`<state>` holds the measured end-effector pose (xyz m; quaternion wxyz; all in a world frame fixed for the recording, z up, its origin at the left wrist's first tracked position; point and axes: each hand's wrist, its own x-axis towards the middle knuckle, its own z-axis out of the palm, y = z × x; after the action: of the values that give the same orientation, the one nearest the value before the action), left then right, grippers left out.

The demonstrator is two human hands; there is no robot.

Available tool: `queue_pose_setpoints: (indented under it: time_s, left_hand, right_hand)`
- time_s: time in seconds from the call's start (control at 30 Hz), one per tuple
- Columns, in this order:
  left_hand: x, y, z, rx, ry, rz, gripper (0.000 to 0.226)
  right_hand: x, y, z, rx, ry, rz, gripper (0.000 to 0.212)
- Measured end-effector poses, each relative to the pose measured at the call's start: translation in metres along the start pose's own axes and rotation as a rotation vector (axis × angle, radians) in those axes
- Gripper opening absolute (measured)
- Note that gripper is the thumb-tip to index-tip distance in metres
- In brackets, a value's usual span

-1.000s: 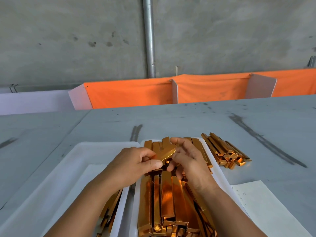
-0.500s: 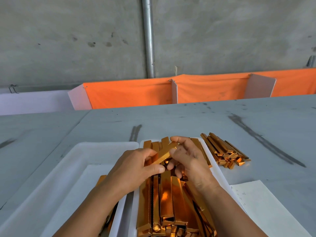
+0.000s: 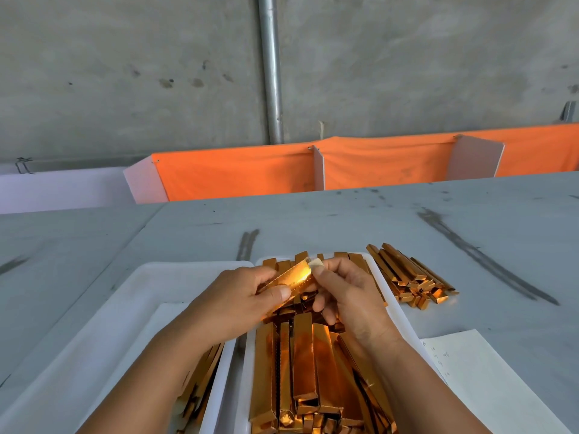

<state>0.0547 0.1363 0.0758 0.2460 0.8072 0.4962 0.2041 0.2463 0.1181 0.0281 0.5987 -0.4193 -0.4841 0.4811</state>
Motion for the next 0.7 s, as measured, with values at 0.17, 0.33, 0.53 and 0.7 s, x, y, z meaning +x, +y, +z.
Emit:
queue_pose_setpoints:
  time_s: [0.17, 0.33, 0.53, 0.7]
  left_hand:
    - [-0.001, 0.007, 0.010, 0.340, 0.147, 0.035, 0.056]
    - [0.007, 0.005, 0.026, 0.410, 0.243, 0.068, 0.044]
    - [0.010, -0.007, 0.036, 0.385, 0.382, 0.105, 0.021]
    - [0.009, -0.015, 0.047, 0.452, 0.513, 0.128, 0.048]
  right_hand:
    - [0.001, 0.000, 0.000, 0.005, 0.032, 0.011, 0.021]
    - [0.000, 0.000, 0.001, 0.005, 0.001, 0.014, 0.019]
    - [0.001, 0.000, 0.002, -0.014, 0.053, -0.035, 0.015]
    - [0.000, 0.004, 0.004, -0.169, 0.125, -0.120, 0.010]
